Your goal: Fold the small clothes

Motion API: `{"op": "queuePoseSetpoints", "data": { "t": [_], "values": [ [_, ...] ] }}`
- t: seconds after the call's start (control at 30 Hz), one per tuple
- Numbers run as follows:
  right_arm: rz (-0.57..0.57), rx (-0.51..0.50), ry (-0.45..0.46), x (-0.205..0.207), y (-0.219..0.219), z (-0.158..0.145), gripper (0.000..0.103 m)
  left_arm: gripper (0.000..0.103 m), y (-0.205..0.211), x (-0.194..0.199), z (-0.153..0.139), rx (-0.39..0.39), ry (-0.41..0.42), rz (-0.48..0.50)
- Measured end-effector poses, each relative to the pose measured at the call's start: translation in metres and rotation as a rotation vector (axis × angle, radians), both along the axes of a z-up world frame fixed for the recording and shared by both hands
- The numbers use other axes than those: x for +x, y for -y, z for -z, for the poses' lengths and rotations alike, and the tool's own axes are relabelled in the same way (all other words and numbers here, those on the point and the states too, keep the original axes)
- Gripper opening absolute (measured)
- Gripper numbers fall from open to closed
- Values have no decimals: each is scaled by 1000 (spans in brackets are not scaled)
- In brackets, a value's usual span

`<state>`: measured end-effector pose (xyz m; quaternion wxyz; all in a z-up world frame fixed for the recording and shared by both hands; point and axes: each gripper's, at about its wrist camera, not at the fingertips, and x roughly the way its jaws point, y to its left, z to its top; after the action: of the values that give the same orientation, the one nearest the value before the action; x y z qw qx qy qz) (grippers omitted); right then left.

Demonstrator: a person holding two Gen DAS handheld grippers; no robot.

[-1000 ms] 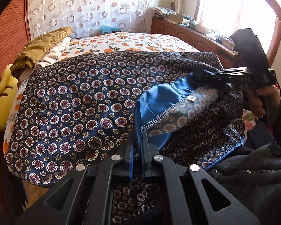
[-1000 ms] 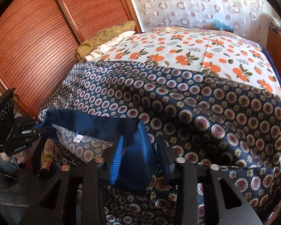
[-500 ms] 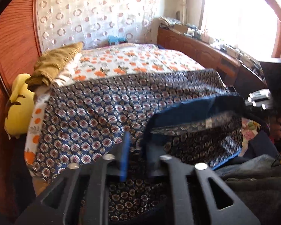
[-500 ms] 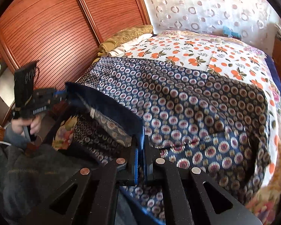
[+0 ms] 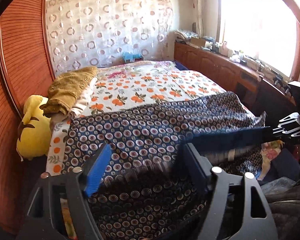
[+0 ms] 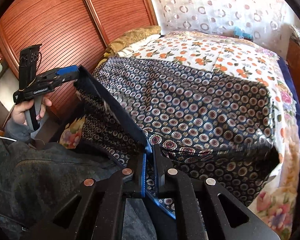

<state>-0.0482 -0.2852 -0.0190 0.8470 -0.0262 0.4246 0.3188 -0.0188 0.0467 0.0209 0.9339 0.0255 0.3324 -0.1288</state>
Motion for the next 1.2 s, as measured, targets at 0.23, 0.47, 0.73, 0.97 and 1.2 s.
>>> {"op": "queuePoseSetpoints", "data": {
  "t": [0.23,0.47,0.73,0.97,1.2],
  "values": [
    [7,-26,74,-12,11,-28,7,79,-4,-10,-24,-13,66,0],
    [106,-66,145,0,31,-37,36,81,-12,3,-18,-10,57,-26],
    [221,-113,195,33,46,-35,53,81,-33,39,7,24,15,-79],
    [315,-159,183,81,56,-10,55,81,-77,72,30,35,-19,-179],
    [375,-189,122,132,63,27,57,81,-115,112,63,2,-110,-242]
  ]
}}
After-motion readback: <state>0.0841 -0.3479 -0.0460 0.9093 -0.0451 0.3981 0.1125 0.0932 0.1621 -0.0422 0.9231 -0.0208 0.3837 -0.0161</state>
